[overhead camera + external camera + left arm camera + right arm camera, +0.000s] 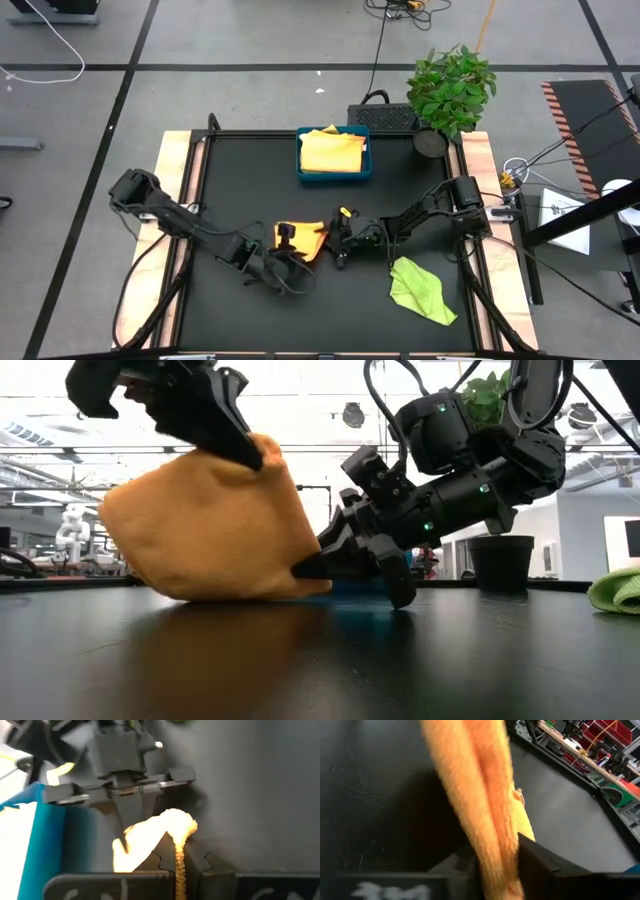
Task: Fold microfiber towels
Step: Stack the orange microfiber towel on top of the orange microfiber towel in the bin
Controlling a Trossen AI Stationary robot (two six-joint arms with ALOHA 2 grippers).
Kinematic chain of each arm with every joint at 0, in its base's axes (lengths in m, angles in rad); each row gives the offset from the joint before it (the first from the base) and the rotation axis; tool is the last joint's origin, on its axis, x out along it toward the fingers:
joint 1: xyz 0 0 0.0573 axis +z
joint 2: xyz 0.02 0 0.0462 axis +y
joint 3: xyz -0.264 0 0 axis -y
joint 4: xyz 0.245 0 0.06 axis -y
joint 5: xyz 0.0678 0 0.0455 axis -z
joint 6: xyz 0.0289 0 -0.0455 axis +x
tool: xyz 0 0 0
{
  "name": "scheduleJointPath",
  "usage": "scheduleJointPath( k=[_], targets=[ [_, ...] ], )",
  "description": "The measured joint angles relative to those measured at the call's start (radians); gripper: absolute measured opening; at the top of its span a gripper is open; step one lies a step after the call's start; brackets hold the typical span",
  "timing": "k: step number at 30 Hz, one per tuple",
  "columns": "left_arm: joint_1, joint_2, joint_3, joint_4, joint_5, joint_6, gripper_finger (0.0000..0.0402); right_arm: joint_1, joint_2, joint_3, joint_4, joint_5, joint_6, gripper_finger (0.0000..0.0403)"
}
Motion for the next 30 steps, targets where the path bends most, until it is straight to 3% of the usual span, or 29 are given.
scheduleJointPath(
  k=[5, 12, 19, 23, 30],
  targets=[
    [-0.002, -0.034, 0.0, -0.036, -0.038, 0.017, 0.0005, 0.002, -0.014, -0.001, -0.011, 0.006, 0.001, 0.0013],
    [0.025, -0.101, -0.002, -0.12, -0.174, 0.072, 0.0006, 0.06, -0.224, -0.015, -0.195, 0.279, -0.111, 0.0003],
    [0.144, -0.165, 0.0, -0.06, -0.327, 0.196, 0.0007, 0.053, -0.519, -0.016, -0.43, 0.385, -0.102, 0.0002],
    [0.246, -0.181, 0.001, 0.025, -0.306, 0.272, 0.0005, 0.025, -0.642, -0.014, -0.496, 0.456, -0.115, 0.0001],
    [0.455, -0.169, -0.019, 0.176, -0.147, 0.303, 0.0005, -0.075, -0.751, -0.014, -0.571, 0.472, -0.144, 0.0001]
  ],
)
